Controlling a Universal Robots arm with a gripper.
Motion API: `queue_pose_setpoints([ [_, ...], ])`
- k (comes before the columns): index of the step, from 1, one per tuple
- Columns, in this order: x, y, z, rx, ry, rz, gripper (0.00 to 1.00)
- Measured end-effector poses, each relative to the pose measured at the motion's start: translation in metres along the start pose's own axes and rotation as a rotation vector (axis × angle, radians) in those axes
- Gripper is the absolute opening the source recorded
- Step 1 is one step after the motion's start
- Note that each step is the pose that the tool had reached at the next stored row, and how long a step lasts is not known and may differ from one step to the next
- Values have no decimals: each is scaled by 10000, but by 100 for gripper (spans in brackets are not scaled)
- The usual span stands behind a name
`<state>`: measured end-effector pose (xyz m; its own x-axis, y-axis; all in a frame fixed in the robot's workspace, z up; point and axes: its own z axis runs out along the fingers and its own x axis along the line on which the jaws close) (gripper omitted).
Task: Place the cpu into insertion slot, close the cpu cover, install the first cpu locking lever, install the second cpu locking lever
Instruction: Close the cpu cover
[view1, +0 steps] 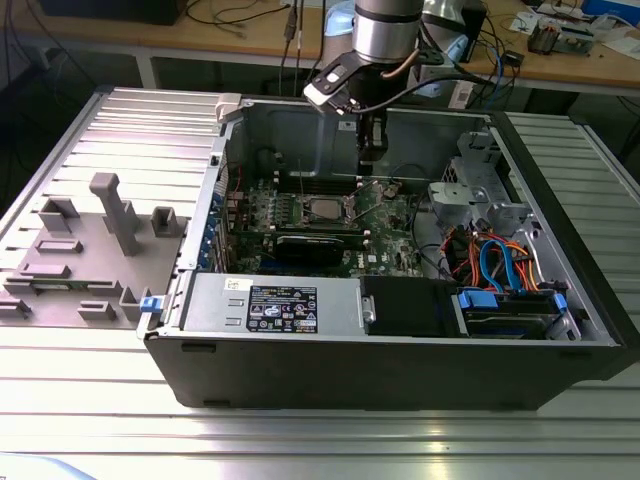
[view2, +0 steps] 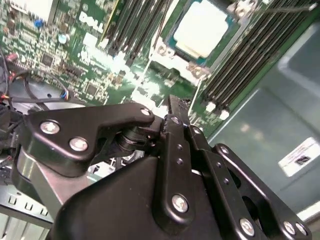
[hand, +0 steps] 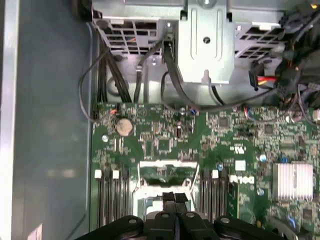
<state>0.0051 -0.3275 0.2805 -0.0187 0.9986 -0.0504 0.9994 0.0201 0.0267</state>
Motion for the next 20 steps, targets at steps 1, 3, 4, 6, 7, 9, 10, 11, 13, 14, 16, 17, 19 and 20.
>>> queue_pose_setpoints([
  [1, 1, 88, 45, 23, 2, -1, 11],
  [3, 1, 209, 99, 77, 3, -8, 11],
  [4, 1, 246, 115, 91, 3, -13, 11],
  [6, 1, 318, 139, 117, 4, -21, 11],
  [7, 1, 352, 150, 129, 4, -23, 11],
  [9, 0, 403, 165, 146, 2, -24, 11],
  [10, 1, 417, 172, 148, 4, -24, 11],
  [11, 1, 429, 180, 147, 4, -25, 11],
  [13, 2, 454, 211, 148, 4, -26, 11],
  [14, 4, 466, 251, 149, 4, -27, 11],
  [16, 6, 467, 291, 148, 5, -27, 11],
  [17, 6, 467, 310, 148, 6, -28, 11],
  [19, 6, 459, 313, 149, 16, -32, 11],
  [20, 7, 447, 316, 149, 23, -32, 11],
])
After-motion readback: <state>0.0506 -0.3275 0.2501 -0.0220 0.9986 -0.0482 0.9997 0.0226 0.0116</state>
